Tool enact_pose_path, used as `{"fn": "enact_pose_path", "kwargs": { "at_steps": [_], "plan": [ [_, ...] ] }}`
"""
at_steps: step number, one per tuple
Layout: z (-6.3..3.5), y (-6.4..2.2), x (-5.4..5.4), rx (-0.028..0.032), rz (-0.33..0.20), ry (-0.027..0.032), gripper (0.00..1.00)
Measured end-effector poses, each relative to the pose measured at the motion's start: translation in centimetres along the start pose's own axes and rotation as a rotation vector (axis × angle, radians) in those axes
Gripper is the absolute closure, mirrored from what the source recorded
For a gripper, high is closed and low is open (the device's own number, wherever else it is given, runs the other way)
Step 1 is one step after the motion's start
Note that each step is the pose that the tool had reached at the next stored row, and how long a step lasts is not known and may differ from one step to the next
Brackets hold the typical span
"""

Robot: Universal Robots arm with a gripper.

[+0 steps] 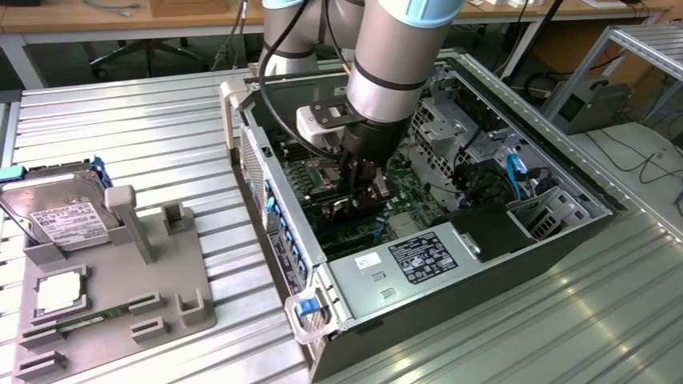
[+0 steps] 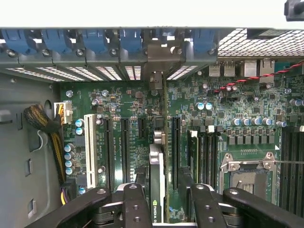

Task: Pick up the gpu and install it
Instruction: 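Insert the gpu into the slot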

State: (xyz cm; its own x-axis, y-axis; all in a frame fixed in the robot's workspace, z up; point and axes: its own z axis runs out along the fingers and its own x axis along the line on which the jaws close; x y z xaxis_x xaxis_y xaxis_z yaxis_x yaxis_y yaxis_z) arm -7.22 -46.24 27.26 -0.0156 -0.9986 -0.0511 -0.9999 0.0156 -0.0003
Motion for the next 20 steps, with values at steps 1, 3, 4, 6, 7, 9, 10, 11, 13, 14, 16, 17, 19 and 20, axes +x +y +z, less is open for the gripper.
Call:
{"fn": "enact_pose_path", "kwargs": {
  "at_steps": [1, 3, 4, 6, 7, 9, 10, 11, 13, 14, 16, 17, 19, 20],
  "plan": [
    [0.0, 0.0, 0.04, 0.0, 0.0, 0.0001, 0.6],
    [0.0, 0.0, 0.11, -0.0001, 0.0, 0.0001, 0.6],
    [0.0, 0.0, 0.15, 0.0, 0.0, 0.0001, 0.6],
    [-0.01, 0.0, 0.22, 0.0, 0.0, 0.0002, 0.6],
    [-0.01, 0.0, 0.22, 0.0, 0.0, 0.0001, 0.6],
    [-0.01, -0.01, 0.22, 0.0, 0.0, 0.0001, 0.6],
    [-0.01, 0.0, 0.22, 0.0, 0.0, 0.0001, 0.6],
    [-0.01, 0.0, 0.22, 0.0, 0.0, 0.0002, 0.6],
    [-0.01, 0.0, 0.22, 0.0, 0.0, 0.0001, 0.6],
    [-0.01, 0.0, 0.22, 0.0, 0.0, 0.0001, 0.6],
    [-0.01, 0.0, 0.22, 0.0, 0.0, 0.0002, 0.68],
    [-0.01, 0.0, 0.22, 0.0, 0.0, 0.0002, 0.68],
    [-0.01, 0.0, 0.22, 0.0, 0.0, 0.0002, 0.74],
    [-0.01, 0.0, 0.22, 0.0, 0.0, 0.0002, 0.74]
  ]
}}
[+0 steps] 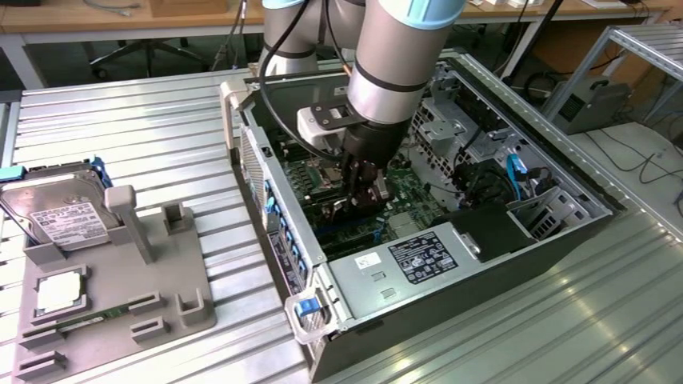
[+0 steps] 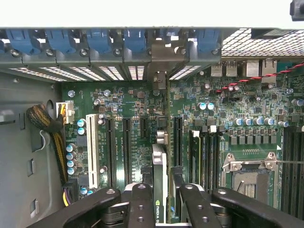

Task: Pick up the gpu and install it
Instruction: 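Insert the gpu into the slot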

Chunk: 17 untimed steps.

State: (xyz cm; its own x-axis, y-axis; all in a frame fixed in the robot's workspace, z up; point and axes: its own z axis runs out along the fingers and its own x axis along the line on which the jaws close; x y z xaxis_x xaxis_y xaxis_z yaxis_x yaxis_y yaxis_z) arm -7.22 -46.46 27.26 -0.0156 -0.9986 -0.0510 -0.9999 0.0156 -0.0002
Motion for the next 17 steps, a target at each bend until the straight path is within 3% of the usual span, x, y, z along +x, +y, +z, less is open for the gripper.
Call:
{"fn": "enact_pose_path", "kwargs": {
  "at_steps": [17],
  "plan": [
    [0.05, 0.36, 0.01, 0.0001, 0.0, -0.0002, 0.74]
  ]
}}
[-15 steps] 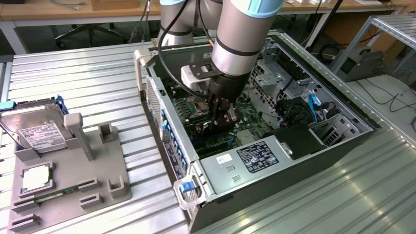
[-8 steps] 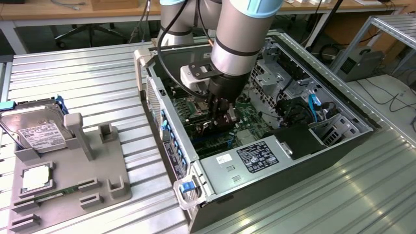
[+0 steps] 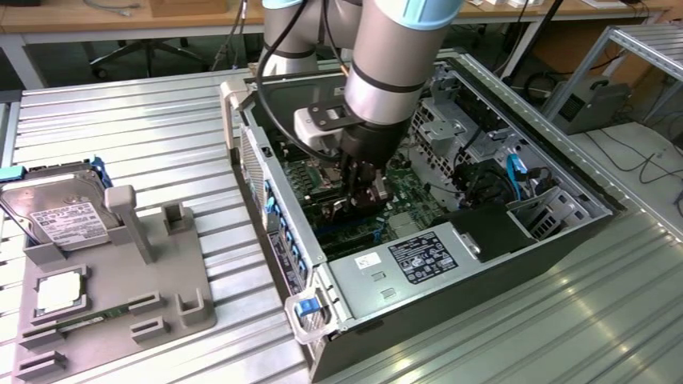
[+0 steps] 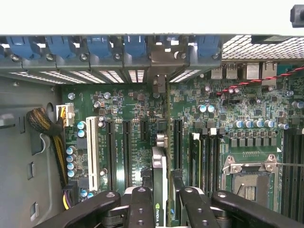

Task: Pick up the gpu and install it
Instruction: 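Insert the gpu into the slot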

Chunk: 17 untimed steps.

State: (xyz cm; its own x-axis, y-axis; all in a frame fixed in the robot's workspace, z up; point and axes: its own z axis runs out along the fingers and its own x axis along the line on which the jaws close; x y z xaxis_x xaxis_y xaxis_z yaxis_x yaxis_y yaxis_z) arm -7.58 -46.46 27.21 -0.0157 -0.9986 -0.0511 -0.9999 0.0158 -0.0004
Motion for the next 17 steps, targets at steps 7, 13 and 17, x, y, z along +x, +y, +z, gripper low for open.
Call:
{"fn": "enact_pose_path", "kwargs": {
  "at_steps": [7, 13, 17],
  "plan": [
    [0.05, 0.06, 0.02, -0.0001, 0.0, 0.0001, 0.74],
    [0.31, 0.11, 0.02, -0.0002, 0.0, 0.0002, 0.74],
    [0.28, 0.16, 0.02, 0.0, 0.0, 0.0003, 0.6]
  ]
}}
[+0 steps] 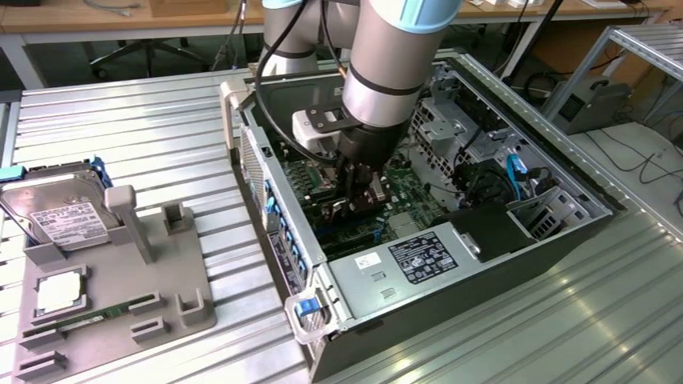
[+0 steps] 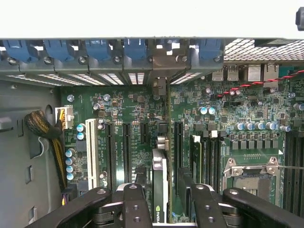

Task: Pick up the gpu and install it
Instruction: 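Insert the gpu into the slot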

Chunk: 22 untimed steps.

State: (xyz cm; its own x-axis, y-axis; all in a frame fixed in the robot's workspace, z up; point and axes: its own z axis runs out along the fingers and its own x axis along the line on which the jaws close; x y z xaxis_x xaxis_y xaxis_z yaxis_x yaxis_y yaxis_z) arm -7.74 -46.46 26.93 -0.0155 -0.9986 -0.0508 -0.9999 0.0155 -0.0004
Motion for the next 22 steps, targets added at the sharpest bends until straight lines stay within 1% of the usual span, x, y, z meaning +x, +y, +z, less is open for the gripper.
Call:
{"fn": "enact_pose_path", "kwargs": {
  "at_steps": [3, 4, 5, 17, 22],
  "plan": [
    [-0.01, 0.0, 0.0, -0.0001, 0.0, 0.0002, 0.6],
    [-0.01, 0.0, 0.0, -0.0001, 0.0, 0.0002, 0.68],
    [-0.01, 0.0, 0.0, -0.0001, 0.0, 0.0002, 0.74],
    [0.18, 0.06, -0.03, -0.0001, 0.0, 0.0002, 0.74],
    [0.19, 0.2, -0.2, 0.0, 0.0, 0.0003, 0.74]
  ]
}}
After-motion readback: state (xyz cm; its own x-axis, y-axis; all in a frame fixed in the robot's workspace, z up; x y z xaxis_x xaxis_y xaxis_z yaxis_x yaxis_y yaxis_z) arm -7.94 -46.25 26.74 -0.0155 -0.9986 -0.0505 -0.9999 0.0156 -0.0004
